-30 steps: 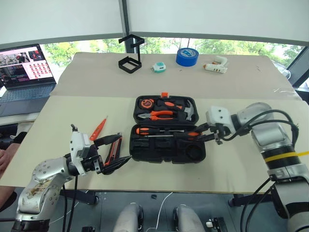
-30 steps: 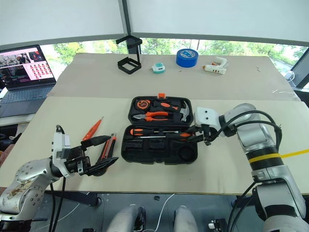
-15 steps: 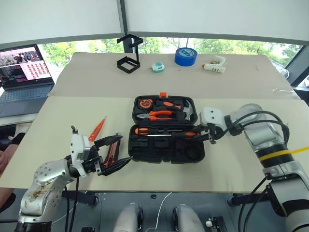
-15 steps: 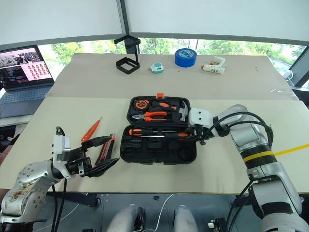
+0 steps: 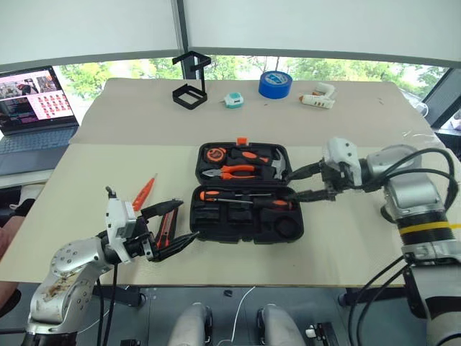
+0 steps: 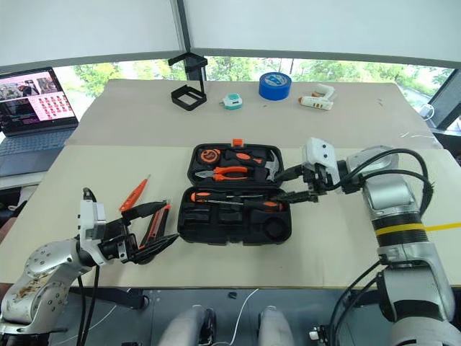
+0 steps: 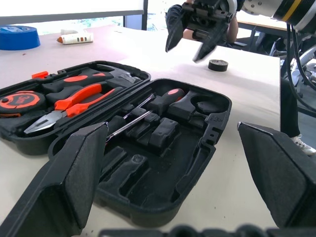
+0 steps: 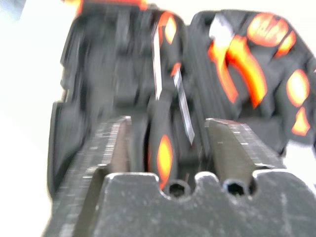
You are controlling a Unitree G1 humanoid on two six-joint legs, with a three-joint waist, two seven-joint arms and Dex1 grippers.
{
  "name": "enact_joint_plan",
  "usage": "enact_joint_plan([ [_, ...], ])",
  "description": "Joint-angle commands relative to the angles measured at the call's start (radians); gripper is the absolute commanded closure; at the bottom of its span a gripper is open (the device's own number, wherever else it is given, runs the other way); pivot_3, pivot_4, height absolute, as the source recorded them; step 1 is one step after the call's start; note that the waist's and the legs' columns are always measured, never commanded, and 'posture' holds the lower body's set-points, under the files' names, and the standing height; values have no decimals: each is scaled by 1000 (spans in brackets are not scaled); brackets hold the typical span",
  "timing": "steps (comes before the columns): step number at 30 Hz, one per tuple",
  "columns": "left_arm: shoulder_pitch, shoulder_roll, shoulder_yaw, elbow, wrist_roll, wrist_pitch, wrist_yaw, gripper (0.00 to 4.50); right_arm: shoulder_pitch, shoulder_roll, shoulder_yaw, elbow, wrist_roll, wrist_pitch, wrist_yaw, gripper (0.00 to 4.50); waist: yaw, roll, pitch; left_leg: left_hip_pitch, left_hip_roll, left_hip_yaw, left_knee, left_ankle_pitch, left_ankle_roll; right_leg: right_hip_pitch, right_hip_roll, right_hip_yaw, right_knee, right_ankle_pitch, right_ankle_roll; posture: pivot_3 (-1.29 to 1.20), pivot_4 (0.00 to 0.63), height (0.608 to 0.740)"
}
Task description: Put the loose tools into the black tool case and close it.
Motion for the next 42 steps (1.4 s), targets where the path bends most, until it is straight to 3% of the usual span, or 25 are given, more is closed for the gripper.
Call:
enact_joint_plan([
  [1, -21, 1, -1, -28, -6, 6, 20, 0, 14, 78, 15, 35, -38, -92, -110, 3172, 1, 0, 0, 0, 0, 0, 0, 0, 0, 0, 0, 0, 0, 0, 0, 0, 150, 740],
  [5, -23, 3, -9, -29, 3, 8, 28, 0, 20, 142, 51, 79, -94, -127, -201, 4476, 1, 0, 0, 0, -1, 0, 0, 1, -1, -1, 0, 0, 1, 0, 0, 0, 150, 740],
  [18, -37, 15, -18, -39, 8, 27, 50, 0, 61, 189, 158, 131, -176, -182, -213, 4476, 1, 0, 0, 0, 0, 0, 0, 1, -1, 0, 1, 0, 1, 0, 0, 0, 150, 740],
  [25, -12, 11, -21, -32, 22, 12, 52, 0, 44, 209, 195, 146, -210, -122, -222, 4476, -7, -1, -1, 4, 1, 0, 0, 1, -1, 2, 1, 0, 2, 0, -1, 0, 150, 740],
  [29, 38, 1, 18, -38, 15, 4, 66, 0, 56, 215, 70, 65, -62, -152, -212, 4476, -7, -1, 0, 8, 1, 0, 0, 1, -2, 6, 2, 0, 2, 0, -1, 0, 150, 740],
  [32, 97, -2, 91, -40, -14, 6, 86, 0, 102, 169, -21, 6, 40, -145, -168, 3758, -2, -1, 0, 4, 1, -1, 0, 1, -2, 2, 1, 1, 2, 0, -1, 0, 150, 740],
  [39, 302, -37, 360, -10, -36, -6, 185, 0, 330, 44, -194, -145, 175, -220, -111, 1332, 7, -2, 0, 0, 0, -1, 0, 0, -1, 0, -3, -1, -1, 0, -1, 0, 150, 740],
  [41, 369, -65, 437, 16, -14, -33, 217, 0, 414, 57, -265, -186, 267, -274, -66, 503, 6, -2, 0, 0, 1, -1, -1, 0, -1, 1, -4, -1, -2, 0, -1, 0, 150, 740],
  [42, 393, -78, 462, 26, -4, -41, 232, 0, 443, 62, -283, -197, 284, -299, -61, 327, 4, -2, 0, 0, 1, -1, -1, 0, -1, 0, -3, -1, -2, 0, -1, 0, 150, 740],
])
